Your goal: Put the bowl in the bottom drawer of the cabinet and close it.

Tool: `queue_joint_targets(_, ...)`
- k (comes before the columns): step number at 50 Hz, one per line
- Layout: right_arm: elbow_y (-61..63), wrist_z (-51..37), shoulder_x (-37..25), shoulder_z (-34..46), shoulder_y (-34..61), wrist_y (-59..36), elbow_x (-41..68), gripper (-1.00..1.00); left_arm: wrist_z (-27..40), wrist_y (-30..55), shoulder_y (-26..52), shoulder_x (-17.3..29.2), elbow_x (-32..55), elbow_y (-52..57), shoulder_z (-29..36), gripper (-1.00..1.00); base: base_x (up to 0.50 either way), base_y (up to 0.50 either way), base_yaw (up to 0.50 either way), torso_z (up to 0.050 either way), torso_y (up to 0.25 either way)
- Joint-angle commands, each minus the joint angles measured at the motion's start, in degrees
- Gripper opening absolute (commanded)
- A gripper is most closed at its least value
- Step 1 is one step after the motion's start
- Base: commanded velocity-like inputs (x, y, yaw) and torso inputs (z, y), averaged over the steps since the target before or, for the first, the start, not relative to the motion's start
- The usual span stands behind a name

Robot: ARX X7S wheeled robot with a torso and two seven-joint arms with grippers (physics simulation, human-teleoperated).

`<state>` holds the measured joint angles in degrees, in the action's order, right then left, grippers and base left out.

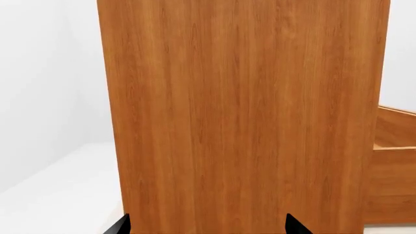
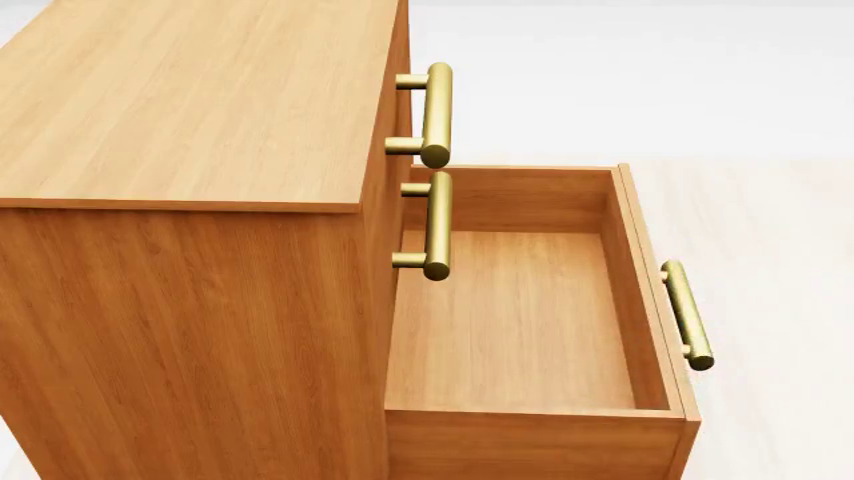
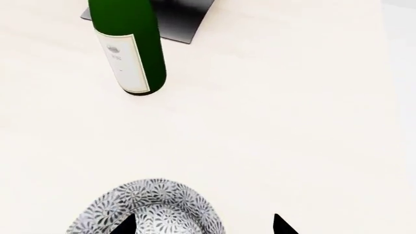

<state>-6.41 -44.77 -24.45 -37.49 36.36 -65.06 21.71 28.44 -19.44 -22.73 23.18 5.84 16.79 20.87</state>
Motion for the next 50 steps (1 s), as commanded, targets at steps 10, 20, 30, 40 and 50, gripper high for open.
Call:
queue_joint_targets(10, -5.1, -0.9, 0.2, -2.8, 0.4, 1.0, -0.3, 1.00, 0.5, 0.0, 0.0, 0.1, -0.2, -0.1, 0.3, 1.00, 0.00, 0.00, 0.00, 0.000, 0.000)
queue_joint_targets(20, -5.8, -0.8, 0.3, -3.8, 0.0, 0.5, 0.1, 1.00, 0.9, 2.8, -0.4, 1.0, 0.3, 3.3, 0.0, 1.00, 0.00, 0.00, 0.00, 0.000, 0.000)
queue_joint_targets(30, -7.0, -0.6, 0.7, -5.2, 0.5, -0.2, 0.9, 1.00, 1.0, 2.2, -0.3, 1.0, 0.4, 2.8, 0.1, 1.00, 0.00, 0.00, 0.00, 0.000, 0.000)
queue_joint_targets(40, -8.4, -0.6, 0.9, -6.4, 0.8, -0.7, 1.5, 1.00, 1.3, 3.1, -0.4, 1.3, 0.5, 3.9, 0.2, 1.00, 0.00, 0.00, 0.00, 0.000, 0.000)
queue_joint_targets(50, -8.9, -0.5, 0.9, -8.3, 1.1, -1.8, 2.5, 1.00, 0.9, -0.8, 0.4, 0.4, 0.1, -1.1, 0.7, 1.00, 0.00, 0.00, 0.00, 0.000, 0.000)
